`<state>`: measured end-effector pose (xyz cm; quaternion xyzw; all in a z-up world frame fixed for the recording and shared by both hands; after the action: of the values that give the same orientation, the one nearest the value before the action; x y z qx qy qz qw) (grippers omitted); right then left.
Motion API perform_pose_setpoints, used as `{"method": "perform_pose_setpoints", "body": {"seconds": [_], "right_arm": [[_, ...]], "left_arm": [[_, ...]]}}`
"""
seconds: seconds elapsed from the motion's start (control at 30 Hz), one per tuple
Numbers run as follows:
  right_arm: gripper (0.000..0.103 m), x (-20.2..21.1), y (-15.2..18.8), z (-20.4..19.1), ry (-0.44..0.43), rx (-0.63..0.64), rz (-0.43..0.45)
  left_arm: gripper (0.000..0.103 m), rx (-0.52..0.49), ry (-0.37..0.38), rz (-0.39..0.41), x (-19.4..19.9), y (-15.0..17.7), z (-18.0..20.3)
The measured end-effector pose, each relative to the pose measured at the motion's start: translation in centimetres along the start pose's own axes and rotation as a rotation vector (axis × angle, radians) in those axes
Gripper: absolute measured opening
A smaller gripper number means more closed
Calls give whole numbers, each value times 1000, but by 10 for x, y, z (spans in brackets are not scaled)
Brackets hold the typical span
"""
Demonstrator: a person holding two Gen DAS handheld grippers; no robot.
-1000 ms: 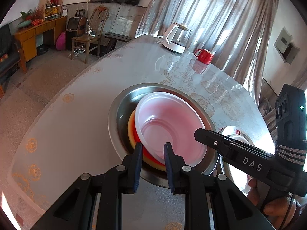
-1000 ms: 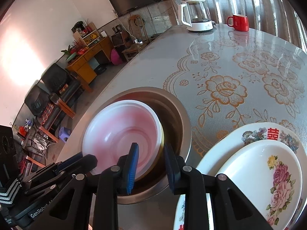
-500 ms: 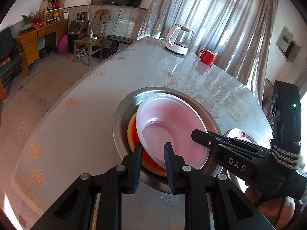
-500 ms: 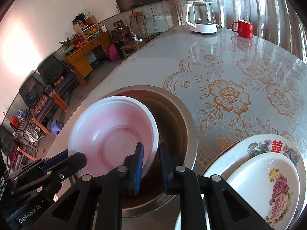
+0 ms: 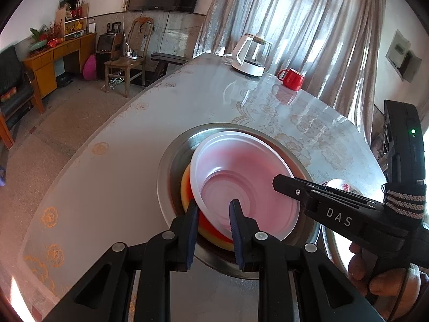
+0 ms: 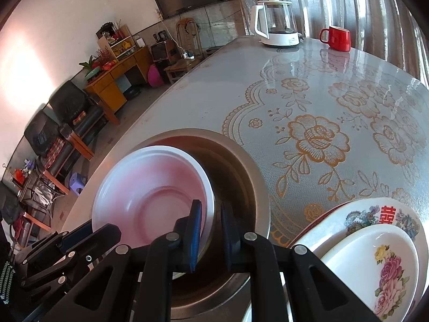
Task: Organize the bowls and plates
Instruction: 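Open the right gripper and release the red bowl in the basin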
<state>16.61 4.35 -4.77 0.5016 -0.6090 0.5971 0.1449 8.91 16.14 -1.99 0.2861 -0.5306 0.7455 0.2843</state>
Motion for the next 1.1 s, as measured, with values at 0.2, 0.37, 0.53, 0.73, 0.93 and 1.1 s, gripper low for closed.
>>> {"method": "perform_pose_setpoints", "body": {"seconds": [0.2,0.37,0.53,0.73,0.93,1.1], "right_arm": [[18,3,3,-1,-21,-11,3],[22,11,6,-1,-32,-20,25],[24,24,7,8,-28,-48,52],[24,41,9,14,-29,-67,84],[24,48,14,22,-36,-86,91],[24,60,20,11,-119,-52,109]], "left_arm": [[26,-4,-4,5,1,1,0],[35,-3,7,16,5,-1,1],[36,4,10,33,12,-2,-3],[38,27,8,46,21,-3,-12],[39,54,-16,43,26,4,-29],[40,77,-36,33,24,12,-39]]}}
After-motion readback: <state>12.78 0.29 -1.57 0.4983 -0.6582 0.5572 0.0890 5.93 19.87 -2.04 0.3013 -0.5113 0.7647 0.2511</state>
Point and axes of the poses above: each gripper's, at about its wrist camera, not at the fingertips, and x roughly against the way its jaws point, z to its right, y to its underside, the point moved 5 cm from there along -x, roughly the way its jaws point, and after that the axes turned 2 degrees about x, right-handed, at the moved point
